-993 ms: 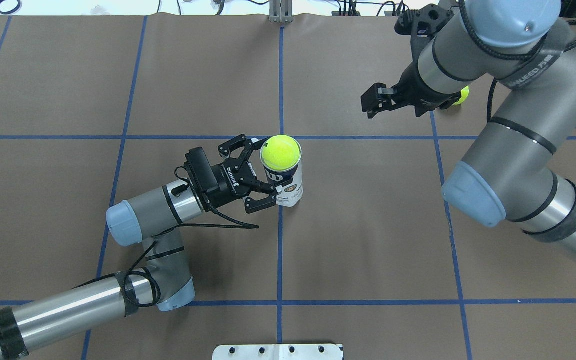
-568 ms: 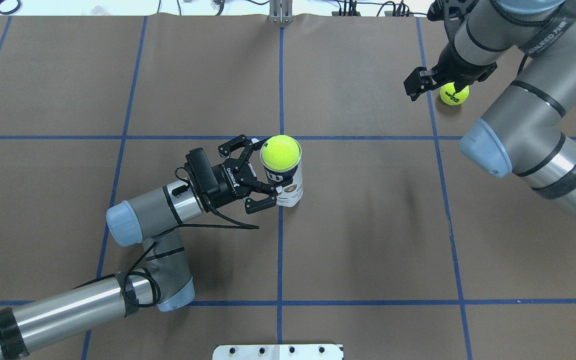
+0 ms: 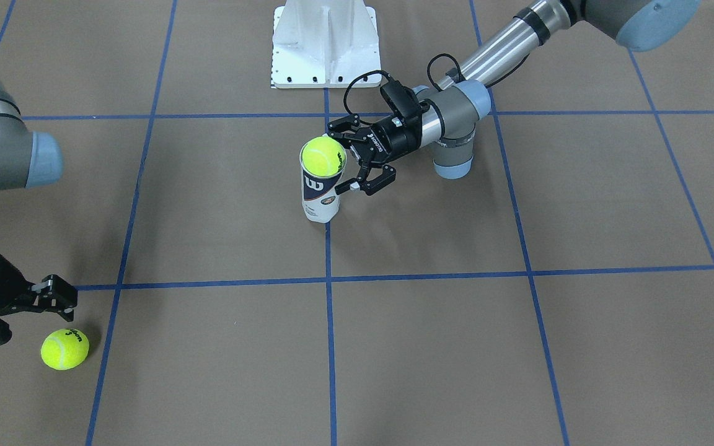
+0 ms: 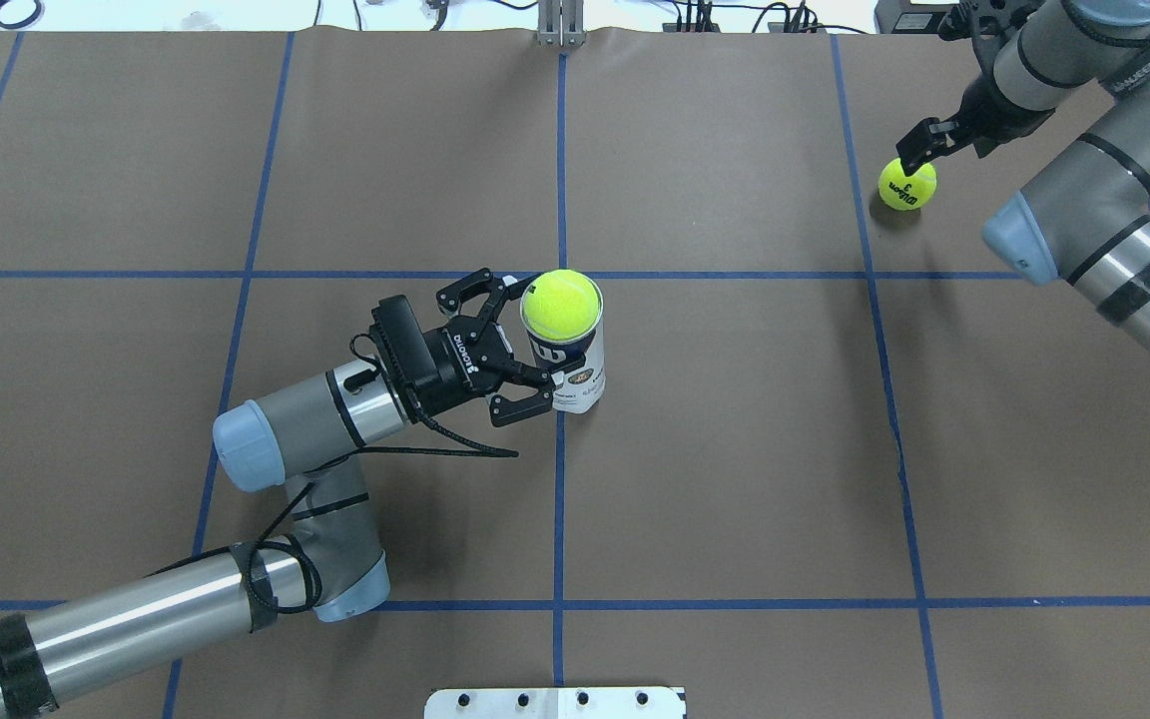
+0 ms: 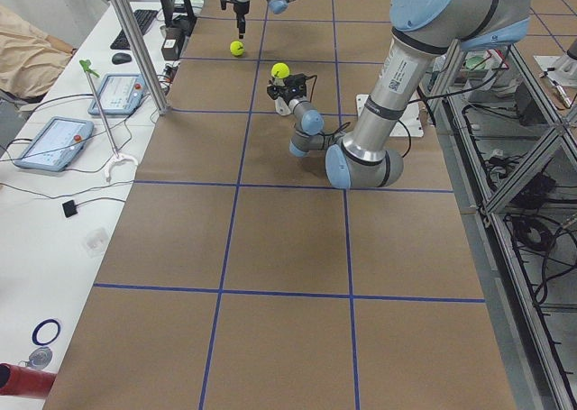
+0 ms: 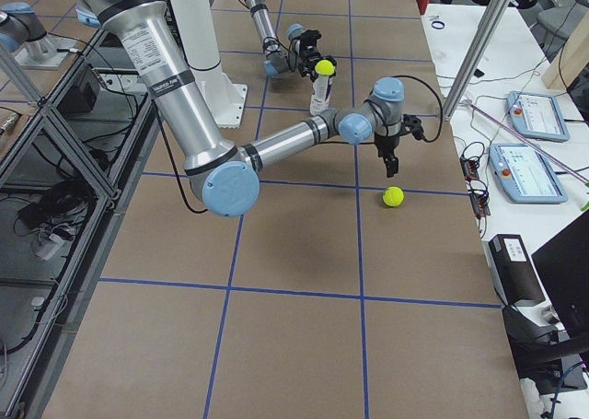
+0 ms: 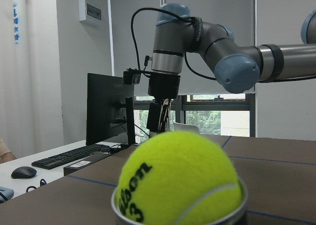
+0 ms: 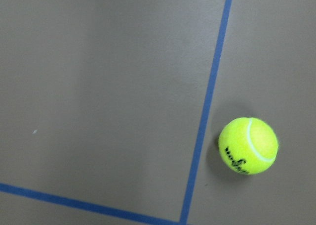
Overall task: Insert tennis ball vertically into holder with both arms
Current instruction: 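Move the right gripper away toward the other yellow ball, then lower the right gripper and grasp the second yellow tennis ball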
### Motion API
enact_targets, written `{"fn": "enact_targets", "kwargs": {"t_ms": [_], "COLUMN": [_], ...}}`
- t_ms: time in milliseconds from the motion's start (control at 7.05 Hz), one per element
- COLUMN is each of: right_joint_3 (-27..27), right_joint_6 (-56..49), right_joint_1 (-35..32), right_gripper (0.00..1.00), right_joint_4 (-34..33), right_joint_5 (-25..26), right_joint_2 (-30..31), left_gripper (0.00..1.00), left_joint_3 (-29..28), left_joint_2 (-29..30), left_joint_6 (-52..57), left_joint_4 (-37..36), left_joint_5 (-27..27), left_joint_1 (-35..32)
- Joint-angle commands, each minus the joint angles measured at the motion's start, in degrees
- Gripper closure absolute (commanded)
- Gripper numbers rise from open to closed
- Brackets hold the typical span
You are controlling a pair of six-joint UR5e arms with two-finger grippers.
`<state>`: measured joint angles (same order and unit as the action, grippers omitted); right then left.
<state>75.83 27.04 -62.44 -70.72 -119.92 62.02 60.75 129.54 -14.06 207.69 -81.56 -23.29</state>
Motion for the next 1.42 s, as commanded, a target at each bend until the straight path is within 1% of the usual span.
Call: {"fn": "enact_targets", "kwargs": {"t_ms": [0, 142, 426, 568, 709, 851, 993, 1277], "right_joint_3": [-5.0, -7.2, -8.7, -10.3, -12.5, -15.9, -16.9, -16.9], "right_joint_6": [-1.2, -1.2, 0.1, 1.6, 5.0, 5.9, 7.2, 10.6], "right_joint_1": [-1.0, -1.2, -1.2, -1.1, -0.9, -0.7, -0.6, -0.1], "right_gripper": [0.01, 0.01, 0.01, 0.01, 0.01, 0.01, 0.01, 0.01], "right_joint_4": [3.6, 3.7, 4.5, 5.8, 10.4, 14.7, 16.0, 16.2], "right_joint_5": [-0.2, -0.2, -0.1, -0.2, -1.2, -1.4, -1.5, -2.2], "right_joint_2": [-0.8, -2.0, -3.7, -5.1, -5.1, -5.2, -5.2, -5.9], "left_gripper": [0.02, 0.02, 0.02, 0.02, 0.02, 0.02, 0.02, 0.02], "left_joint_3": [0.1, 0.1, 0.2, 0.2, 0.2, 0.2, 0.2, 0.2], "left_joint_2": [-0.1, -0.1, -0.1, -0.1, 0.0, -0.1, -0.1, -0.1], "left_joint_6": [0.0, 0.0, 0.0, 0.0, 0.0, 0.0, 0.0, 0.0], "left_joint_4": [0.0, 0.0, 0.0, 0.0, 0.0, 0.0, 0.0, 0.1], "left_joint_5": [0.0, 0.0, 0.0, 0.0, 0.0, 0.0, 0.0, 0.0], "left_joint_1": [-0.1, -0.1, -0.1, -0.1, -0.1, 0.0, -0.1, 0.0]}}
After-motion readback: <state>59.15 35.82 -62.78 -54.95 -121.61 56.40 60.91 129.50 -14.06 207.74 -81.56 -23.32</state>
